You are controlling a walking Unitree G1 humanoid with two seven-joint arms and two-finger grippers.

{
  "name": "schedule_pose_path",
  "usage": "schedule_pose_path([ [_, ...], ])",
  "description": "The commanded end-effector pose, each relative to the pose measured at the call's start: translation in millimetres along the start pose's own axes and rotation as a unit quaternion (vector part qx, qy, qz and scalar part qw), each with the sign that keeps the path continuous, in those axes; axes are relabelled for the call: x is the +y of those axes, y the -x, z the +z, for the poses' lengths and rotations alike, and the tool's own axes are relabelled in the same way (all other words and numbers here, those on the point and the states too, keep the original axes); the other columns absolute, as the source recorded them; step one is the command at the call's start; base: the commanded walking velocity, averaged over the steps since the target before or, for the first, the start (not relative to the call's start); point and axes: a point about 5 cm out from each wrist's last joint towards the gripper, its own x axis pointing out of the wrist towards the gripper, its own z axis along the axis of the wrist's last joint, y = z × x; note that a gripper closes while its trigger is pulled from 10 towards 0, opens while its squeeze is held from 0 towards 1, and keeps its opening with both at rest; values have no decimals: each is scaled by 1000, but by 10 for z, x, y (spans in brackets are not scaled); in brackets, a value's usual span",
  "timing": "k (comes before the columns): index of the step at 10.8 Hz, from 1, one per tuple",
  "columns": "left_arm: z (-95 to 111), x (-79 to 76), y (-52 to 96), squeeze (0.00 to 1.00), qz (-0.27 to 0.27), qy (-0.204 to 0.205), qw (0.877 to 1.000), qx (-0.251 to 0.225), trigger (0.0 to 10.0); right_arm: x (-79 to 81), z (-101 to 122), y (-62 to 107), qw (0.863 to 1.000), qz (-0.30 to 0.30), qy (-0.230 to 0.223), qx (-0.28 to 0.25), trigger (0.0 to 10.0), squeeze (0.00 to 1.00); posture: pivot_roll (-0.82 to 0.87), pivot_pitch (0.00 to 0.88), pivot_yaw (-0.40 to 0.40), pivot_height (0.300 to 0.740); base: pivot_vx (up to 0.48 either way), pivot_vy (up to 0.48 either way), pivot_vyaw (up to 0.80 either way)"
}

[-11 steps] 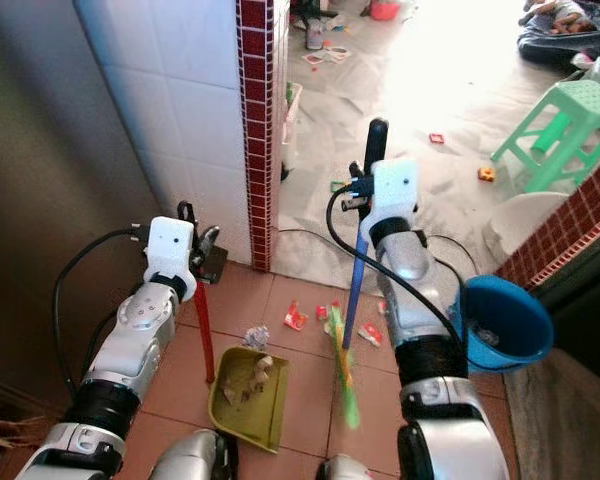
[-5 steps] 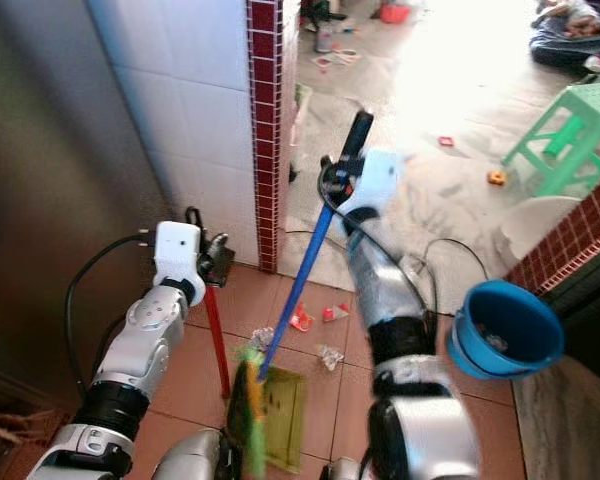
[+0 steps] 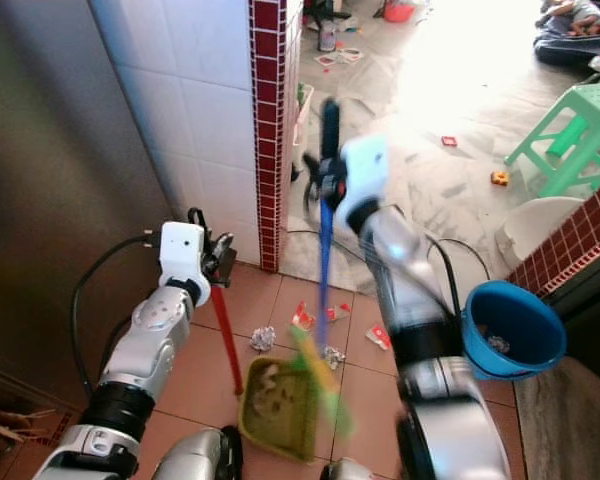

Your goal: Sweep floor

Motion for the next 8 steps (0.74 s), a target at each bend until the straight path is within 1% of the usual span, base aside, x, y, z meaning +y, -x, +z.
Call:
schedule_pose_path([
  [1, 161, -8, -4, 0, -2, 6, 1000, -27, 10000, -11, 127, 46, 999, -19, 29, -39, 10000, 0, 7, 36, -28, 740, 0, 0, 0],
  [2, 189, -12, 6, 0, -6, 16, 999, -29, 10000, -12, 96, 94, 998, -37, 34, -40, 10000, 0, 6, 37, -32, 740, 0, 0, 0],
  [3, 270, -3, 35, 0, -4, 1, 999, -55, 10000, -69, -14, 216, 992, -124, 11, -32, 10000, 0, 0, 37, -35, 740, 0, 0, 0],
  [4, 300, 26, 50, 0, 4, 4, 998, -57, 10000, -111, -69, 284, 986, -165, -2, -27, 10000, 0, -4, 35, -30, 740, 0, 0, 0],
  [5, 349, 54, 80, 0, 7, 3, 998, -62, 10000, -198, -108, 386, 977, -212, -6, -23, 10000, 0, -3, 34, -22, 740, 0, 0, 0],
  [6, 378, 76, 123, 0, 1, 5, 998, -69, 10000, -253, -132, 456, 970, -241, -1, -19, 10000, 0, -6, 29, -15, 740, 0, 0, 0],
  [7, 389, 69, 155, 0, -7, 12, 997, -72, 10000, -284, -152, 507, 968, -250, 9, -17, 10000, 0, -2, 24, -7, 740, 0, 0, 0],
  [8, 368, 58, 173, 0, -12, 15, 998, -66, 10000, -301, -166, 529, 966, -255, 27, -17, 10000, 0, 0, 20, -2, 740, 0, 0, -800],
])
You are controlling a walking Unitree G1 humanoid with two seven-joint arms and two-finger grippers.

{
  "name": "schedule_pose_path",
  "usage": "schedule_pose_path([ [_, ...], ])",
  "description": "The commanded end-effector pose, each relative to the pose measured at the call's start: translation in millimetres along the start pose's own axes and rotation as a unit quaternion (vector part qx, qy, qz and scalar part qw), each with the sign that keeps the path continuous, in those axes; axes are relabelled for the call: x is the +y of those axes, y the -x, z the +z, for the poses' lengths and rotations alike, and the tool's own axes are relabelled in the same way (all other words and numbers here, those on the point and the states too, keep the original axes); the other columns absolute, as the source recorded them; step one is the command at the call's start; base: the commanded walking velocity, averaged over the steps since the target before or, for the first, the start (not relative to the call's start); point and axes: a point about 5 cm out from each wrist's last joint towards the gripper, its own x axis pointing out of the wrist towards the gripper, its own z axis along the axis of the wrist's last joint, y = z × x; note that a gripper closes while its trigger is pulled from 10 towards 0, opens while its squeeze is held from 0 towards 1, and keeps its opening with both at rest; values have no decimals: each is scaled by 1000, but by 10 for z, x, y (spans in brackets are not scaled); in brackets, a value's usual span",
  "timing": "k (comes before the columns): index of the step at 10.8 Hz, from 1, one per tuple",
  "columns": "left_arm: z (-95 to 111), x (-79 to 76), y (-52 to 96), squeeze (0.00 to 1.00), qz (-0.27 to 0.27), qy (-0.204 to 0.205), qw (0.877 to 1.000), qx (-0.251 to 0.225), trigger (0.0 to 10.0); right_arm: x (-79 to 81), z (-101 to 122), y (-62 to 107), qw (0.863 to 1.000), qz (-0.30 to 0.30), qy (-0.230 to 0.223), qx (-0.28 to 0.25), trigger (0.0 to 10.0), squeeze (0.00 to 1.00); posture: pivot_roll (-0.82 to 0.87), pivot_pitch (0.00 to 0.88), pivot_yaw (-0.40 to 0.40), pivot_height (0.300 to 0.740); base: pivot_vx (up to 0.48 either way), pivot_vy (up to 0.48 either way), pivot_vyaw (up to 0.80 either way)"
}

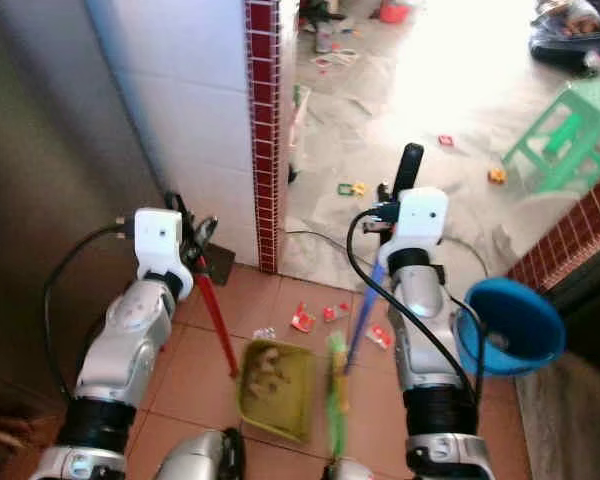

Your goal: Sweep floor

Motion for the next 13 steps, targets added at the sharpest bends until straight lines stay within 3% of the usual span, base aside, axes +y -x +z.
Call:
schedule_pose_path([
  [1, 130, -94, 13, 0, -28, 12, 999, -26, 10000, -101, 93, -19, 999, -24, 14, -25, 10000, 0, 2, 17, 0, 740, 0, 0, -800],
  [3, 157, -120, 34, 0, -34, 14, 999, -28, 10000, -102, 133, -42, 999, -18, 14, -33, 10000, 0, 3, 17, -3, 740, 0, 0, -747],
  [6, 191, -142, 36, 0, -40, 15, 999, -32, 10000, -102, 164, -69, 999, -11, 22, -42, 10000, 0, -1, 10, -14, 740, 0, 0, 0],
  [9, 203, -114, 33, 0, -34, 16, 999, -31, 10000, -208, 367, -133, 992, -19, 88, -89, 10000, 0, 0, 10, -15, 740, 0, 0, 0],
  [10, 223, -115, 30, 0, -35, 18, 999, -36, 10000, -269, 375, -130, 988, -35, 118, -91, 10000, 0, -4, 11, -13, 740, 0, 0, 0],
  [13, 257, -95, 34, 0, -39, 9, 998, -39, 10000, -354, 244, -80, 991, -60, 108, -58, 10000, 0, -5, 19, -12, 740, 0, 0, 0],
])
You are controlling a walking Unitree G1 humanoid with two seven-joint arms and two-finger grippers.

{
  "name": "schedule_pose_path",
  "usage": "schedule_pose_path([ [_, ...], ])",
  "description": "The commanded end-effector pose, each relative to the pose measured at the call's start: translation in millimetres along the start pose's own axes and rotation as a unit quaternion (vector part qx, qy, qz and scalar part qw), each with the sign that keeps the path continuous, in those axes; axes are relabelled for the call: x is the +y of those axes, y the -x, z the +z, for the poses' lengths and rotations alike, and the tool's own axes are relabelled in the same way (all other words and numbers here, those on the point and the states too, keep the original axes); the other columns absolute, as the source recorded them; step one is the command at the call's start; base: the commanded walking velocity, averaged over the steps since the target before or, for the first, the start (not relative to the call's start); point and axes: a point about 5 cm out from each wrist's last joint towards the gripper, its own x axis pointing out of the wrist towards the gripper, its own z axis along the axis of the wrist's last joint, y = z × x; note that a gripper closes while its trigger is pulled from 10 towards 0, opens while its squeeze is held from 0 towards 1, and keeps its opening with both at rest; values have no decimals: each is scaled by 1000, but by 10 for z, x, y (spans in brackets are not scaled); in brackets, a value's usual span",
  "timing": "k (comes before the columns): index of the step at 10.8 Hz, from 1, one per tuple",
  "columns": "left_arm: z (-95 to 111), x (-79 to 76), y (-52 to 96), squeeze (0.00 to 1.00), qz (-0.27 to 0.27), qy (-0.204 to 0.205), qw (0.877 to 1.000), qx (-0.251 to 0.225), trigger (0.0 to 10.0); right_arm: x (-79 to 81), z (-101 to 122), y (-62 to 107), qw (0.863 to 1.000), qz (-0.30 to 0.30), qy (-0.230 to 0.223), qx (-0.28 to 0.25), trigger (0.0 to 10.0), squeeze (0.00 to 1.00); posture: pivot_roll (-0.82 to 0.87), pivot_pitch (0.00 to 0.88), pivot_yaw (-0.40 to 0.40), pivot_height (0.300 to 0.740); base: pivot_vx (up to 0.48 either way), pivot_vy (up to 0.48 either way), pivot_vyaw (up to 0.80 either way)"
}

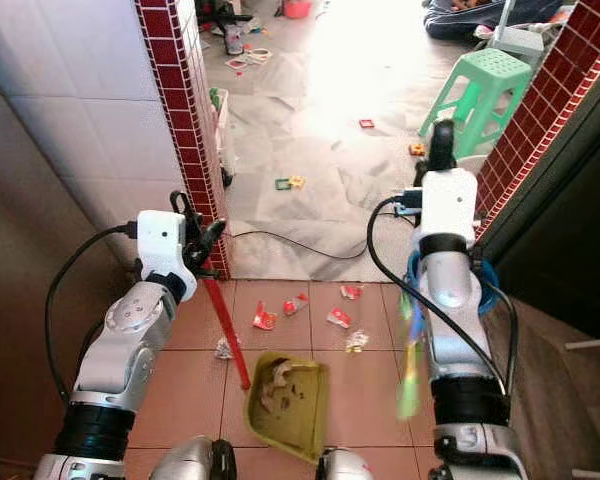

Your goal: Sweep floor

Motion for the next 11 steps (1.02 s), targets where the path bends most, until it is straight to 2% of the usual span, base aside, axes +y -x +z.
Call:
schedule_pose_path([
  [1, 191, -39, -19, 0, -13, -4, 999, -37, 10000, -48, 17, -2, 1000, -14, -4, -1, 10000, 0, -5, 20, -11, 740, 0, 0, 0],
  [6, 153, -79, -20, 0, -24, 3, 999, -31, 10000, 127, -120, 65, 999, 1, -34, 31, 10000, 0, 2, 8, -5, 740, 0, -409, -606],
  [8, 151, -101, -38, 0, -28, 4, 999, -30, 10000, 272, -108, 70, 998, 17, -45, 28, 10000, 0, 3, 0, -1, 740, 0, -471, -434],
  [10, 164, -96, -50, 0, -26, 4, 999, -32, 10000, 252, -106, 37, 998, 20, -44, 26, 10000, 0, 1, 0, -1, 740, 0, -405, 0],
  [11, 169, -90, -52, 0, -21, 3, 999, -34, 10000, 218, -114, 27, 999, 20, -42, 25, 10000, 0, -1, 0, -2, 740, 0, 0, 0],
])
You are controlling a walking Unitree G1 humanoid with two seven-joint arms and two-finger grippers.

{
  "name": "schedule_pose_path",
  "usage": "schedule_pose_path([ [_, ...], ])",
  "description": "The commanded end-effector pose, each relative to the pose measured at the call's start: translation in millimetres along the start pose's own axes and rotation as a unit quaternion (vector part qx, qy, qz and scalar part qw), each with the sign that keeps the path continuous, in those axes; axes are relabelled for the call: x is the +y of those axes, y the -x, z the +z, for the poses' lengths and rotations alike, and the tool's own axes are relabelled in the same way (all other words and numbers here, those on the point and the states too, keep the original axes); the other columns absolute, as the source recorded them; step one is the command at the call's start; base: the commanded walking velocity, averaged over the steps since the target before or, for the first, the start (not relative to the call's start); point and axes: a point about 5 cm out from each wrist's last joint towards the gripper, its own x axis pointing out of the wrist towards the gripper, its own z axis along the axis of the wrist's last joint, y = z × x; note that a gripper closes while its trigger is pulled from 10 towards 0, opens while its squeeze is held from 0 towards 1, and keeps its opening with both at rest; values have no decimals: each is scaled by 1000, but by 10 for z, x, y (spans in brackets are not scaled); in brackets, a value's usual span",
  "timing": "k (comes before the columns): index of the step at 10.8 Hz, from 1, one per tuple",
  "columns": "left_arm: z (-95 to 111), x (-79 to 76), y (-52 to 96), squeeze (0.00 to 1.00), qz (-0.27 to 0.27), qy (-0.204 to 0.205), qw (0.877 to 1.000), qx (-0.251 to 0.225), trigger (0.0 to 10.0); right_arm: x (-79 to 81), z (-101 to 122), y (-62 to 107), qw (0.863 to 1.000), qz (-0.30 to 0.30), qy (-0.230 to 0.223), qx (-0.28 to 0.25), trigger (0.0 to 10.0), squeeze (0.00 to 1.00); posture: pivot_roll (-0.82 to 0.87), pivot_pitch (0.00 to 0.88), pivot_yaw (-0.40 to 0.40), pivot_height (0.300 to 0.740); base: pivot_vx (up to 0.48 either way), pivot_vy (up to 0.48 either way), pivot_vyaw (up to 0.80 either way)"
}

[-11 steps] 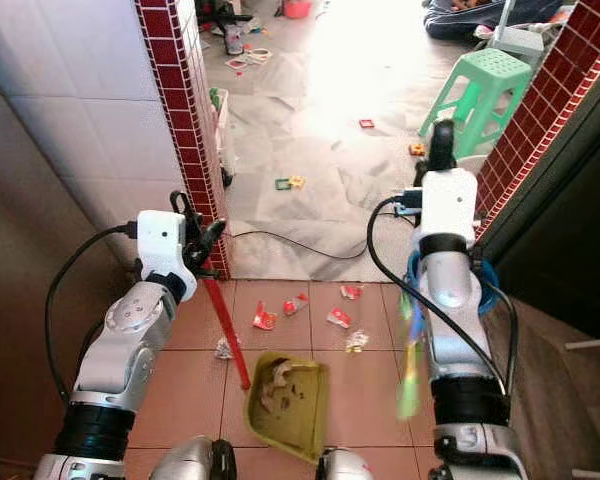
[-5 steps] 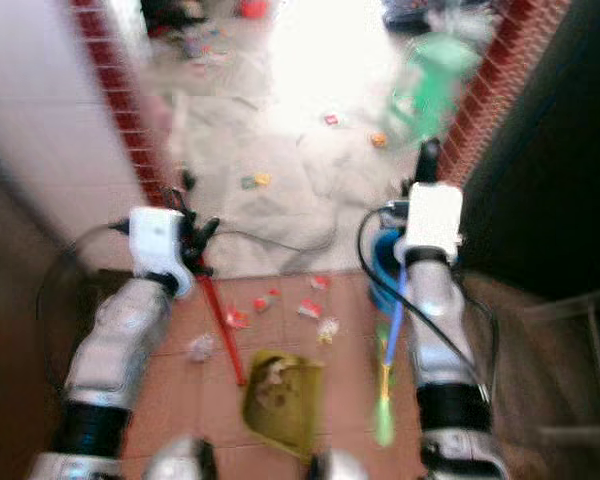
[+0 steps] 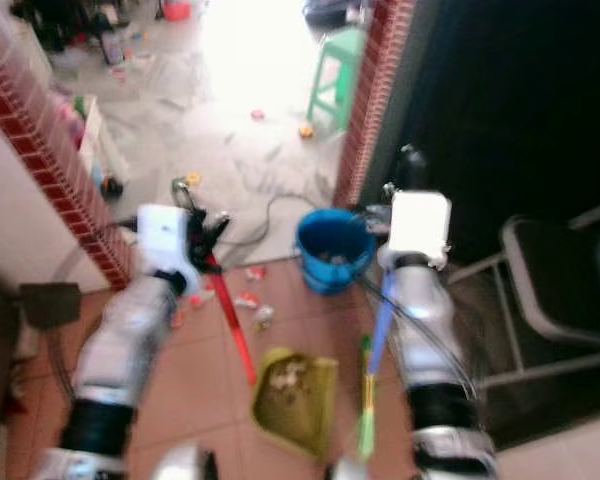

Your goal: Sweep floor

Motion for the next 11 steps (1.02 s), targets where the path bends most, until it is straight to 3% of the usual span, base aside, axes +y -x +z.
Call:
schedule_pose_path([
  [1, 157, 19, -19, 0, 2, 1, 999, -35, 10000, 18, 147, -57, 999, 7, 4, -35, 10000, 0, -3, 0, -3, 740, 0, 0, 0],
  [5, 137, 116, -35, 0, 47, 5, 998, -29, 10000, -20, 160, -79, 999, 10, 9, -36, 10000, 0, -11, 6, -18, 740, 0, 0, 0],
  [7, 142, 303, -10, 0, 112, 27, 993, -34, 10000, -39, 136, -78, 999, 12, 10, -30, 10000, 0, -10, 14, -25, 740, 0, 0, 0],
  [8, 209, 352, -5, 0, 122, 27, 991, -52, 10000, -31, 153, -88, 999, 14, 9, -33, 10000, 0, -10, 14, -25, 740, 0, 0, 0],
  [11, 807, 399, -54, 0, 123, 34, 979, -157, 10000, -57, 173, -133, 999, 16, 15, -36, 10000, 0, -9, 1, -28, 740, 0, 0, 0],
])
